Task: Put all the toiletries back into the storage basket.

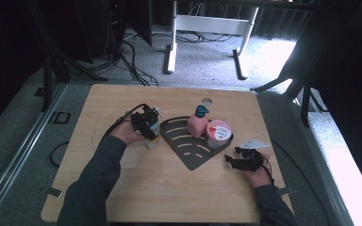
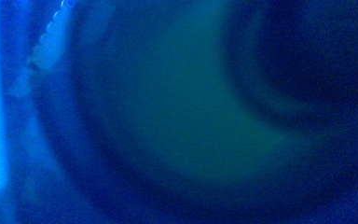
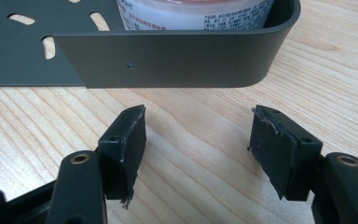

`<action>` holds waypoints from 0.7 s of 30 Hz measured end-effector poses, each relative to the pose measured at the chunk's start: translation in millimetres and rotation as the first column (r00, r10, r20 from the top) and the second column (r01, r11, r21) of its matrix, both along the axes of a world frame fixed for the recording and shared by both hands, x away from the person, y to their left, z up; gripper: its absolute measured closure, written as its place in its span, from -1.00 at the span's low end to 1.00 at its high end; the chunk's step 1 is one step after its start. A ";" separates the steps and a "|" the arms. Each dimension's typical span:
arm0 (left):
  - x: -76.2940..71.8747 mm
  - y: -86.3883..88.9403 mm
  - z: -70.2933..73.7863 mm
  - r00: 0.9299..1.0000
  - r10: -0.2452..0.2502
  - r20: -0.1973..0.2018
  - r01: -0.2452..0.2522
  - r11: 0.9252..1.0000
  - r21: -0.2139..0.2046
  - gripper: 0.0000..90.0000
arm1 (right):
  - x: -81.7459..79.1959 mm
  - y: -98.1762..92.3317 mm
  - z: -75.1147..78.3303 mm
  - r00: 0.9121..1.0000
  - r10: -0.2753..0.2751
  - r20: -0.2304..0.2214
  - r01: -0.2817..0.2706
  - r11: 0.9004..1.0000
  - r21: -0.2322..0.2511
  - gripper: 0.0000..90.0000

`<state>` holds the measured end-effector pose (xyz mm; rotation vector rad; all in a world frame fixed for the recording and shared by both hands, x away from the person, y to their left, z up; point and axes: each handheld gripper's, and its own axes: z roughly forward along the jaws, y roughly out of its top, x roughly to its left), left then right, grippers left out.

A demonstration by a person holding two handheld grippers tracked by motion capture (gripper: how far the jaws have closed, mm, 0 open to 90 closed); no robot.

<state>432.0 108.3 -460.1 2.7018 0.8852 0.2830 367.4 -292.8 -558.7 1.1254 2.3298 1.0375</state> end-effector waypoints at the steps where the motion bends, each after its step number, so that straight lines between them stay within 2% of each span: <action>1: 0.1 0.1 0.0 1.000 -0.001 0.000 0.001 1.000 0.000 0.06 | 0.0 0.0 0.0 1.000 0.000 0.000 0.000 1.000 0.000 -0.21; 8: 0.4 0.2 -0.8 1.000 -0.002 -0.001 0.002 1.000 0.001 0.05 | 0.0 -0.1 0.0 1.000 0.001 0.000 -0.001 1.000 -0.001 -0.21; 17: 0.2 -1.0 -0.9 1.000 -0.008 0.008 0.008 1.000 0.023 -0.02 | 0.0 -0.1 0.0 1.000 0.001 0.000 -0.001 1.000 -0.001 -0.21; 21: 0.7 -0.5 0.9 1.000 -0.006 0.009 0.006 1.000 0.012 -0.03 | 0.0 0.0 0.0 1.000 0.000 0.000 0.000 1.000 0.000 -0.21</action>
